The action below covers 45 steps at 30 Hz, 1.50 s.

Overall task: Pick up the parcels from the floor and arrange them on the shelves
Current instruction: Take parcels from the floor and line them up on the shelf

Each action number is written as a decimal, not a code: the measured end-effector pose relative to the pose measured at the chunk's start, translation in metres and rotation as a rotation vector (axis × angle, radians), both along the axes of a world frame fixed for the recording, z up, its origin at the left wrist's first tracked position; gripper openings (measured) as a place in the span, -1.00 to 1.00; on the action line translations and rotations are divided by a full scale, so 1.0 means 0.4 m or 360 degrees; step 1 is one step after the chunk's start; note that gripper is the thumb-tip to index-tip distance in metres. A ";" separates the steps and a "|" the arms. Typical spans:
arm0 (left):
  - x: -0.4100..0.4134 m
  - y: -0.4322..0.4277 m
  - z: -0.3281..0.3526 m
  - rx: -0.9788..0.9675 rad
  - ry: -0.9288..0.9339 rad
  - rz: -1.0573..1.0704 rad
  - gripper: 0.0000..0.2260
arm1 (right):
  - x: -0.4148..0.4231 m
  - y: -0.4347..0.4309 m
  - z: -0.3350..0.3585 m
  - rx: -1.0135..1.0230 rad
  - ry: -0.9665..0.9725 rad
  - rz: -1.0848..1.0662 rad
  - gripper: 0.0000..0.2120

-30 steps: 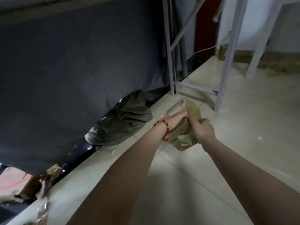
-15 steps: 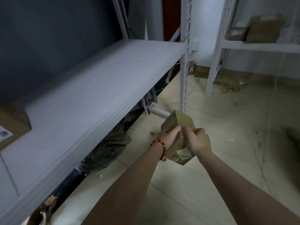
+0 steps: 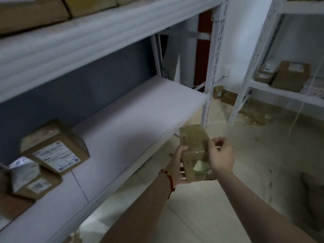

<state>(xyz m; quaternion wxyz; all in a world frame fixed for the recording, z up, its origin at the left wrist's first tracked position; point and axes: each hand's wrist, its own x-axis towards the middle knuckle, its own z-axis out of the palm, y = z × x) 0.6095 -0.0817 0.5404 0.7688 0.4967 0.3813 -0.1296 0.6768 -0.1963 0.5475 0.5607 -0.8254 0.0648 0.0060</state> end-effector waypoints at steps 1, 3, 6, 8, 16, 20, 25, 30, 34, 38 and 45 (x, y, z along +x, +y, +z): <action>-0.014 0.008 0.008 -0.0089 0.0002 0.0152 -0.27 | -0.003 0.009 0.022 0.0044 0.0009 0.0084 -0.86; -0.048 0.030 0.023 -0.0265 -0.0017 0.0397 -0.23 | -0.011 0.033 0.063 0.0146 0.0050 0.0251 -0.87; -0.109 0.066 0.049 -0.0489 -0.0211 0.0596 -0.22 | -0.034 0.073 0.108 0.0259 0.0066 0.0473 -0.85; -0.149 0.090 0.057 -0.0579 -0.0358 0.0683 -0.20 | -0.054 0.100 0.120 0.0207 0.0013 0.0556 -0.91; -0.316 0.156 0.081 -0.0831 -0.0657 0.0992 -0.33 | -0.164 0.210 0.134 0.0587 0.0945 0.0842 -0.60; -0.390 0.202 0.071 -0.0629 -0.0502 0.1056 -0.36 | -0.233 0.255 0.135 0.0670 0.1135 0.1203 -0.64; -0.456 0.270 0.063 -0.0115 -0.0173 0.1108 -0.47 | -0.294 0.308 0.150 0.0747 0.1059 0.1327 -0.78; -0.481 0.321 0.077 0.0493 0.0055 0.0967 -0.75 | -0.308 0.355 0.166 0.0633 0.0854 0.1208 -0.42; -0.493 0.334 0.130 0.0519 -0.0108 0.0885 -0.58 | -0.315 0.381 0.179 0.0642 0.0760 0.1119 0.02; -0.500 0.365 0.152 0.0614 -0.0161 0.0619 -0.67 | -0.309 0.406 0.172 0.0714 0.0755 0.1120 -0.08; -0.468 0.427 0.145 0.1116 -0.0112 0.0410 -0.67 | -0.257 0.466 0.150 0.0442 0.0746 0.1418 0.12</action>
